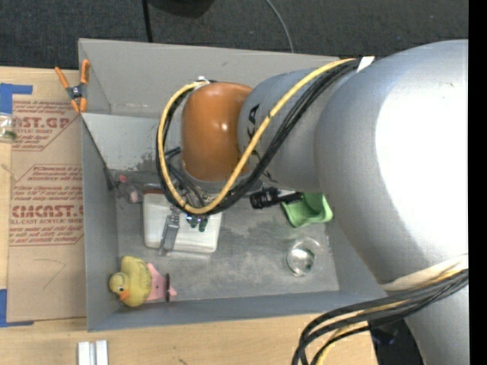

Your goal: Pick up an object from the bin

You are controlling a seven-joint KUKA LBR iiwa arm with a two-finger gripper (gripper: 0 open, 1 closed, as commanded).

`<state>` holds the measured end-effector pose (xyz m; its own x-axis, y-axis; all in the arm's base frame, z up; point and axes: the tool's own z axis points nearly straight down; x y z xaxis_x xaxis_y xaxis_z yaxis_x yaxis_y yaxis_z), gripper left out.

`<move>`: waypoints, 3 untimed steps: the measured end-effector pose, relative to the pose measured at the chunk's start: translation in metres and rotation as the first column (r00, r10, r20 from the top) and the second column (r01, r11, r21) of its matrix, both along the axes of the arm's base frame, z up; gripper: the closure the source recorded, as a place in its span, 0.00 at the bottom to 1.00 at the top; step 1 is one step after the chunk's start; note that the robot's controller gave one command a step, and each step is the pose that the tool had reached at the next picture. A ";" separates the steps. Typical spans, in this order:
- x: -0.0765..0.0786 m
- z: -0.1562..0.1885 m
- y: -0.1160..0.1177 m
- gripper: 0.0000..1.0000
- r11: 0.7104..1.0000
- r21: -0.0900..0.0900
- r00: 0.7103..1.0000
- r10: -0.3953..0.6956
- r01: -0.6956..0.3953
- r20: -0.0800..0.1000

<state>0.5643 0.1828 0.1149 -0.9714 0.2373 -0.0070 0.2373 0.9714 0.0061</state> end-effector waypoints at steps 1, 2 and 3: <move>-0.013 -0.041 0.000 1.00 0.969 0.001 0.969 -0.245 0.245 -0.004; -0.013 -0.041 0.000 1.00 0.969 0.001 0.969 -0.246 0.246 -0.004; -0.015 -0.038 0.000 1.00 0.969 -0.001 0.969 -0.246 0.246 -0.008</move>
Offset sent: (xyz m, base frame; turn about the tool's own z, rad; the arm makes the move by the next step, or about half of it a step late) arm 0.0000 0.0000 0.0000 0.0000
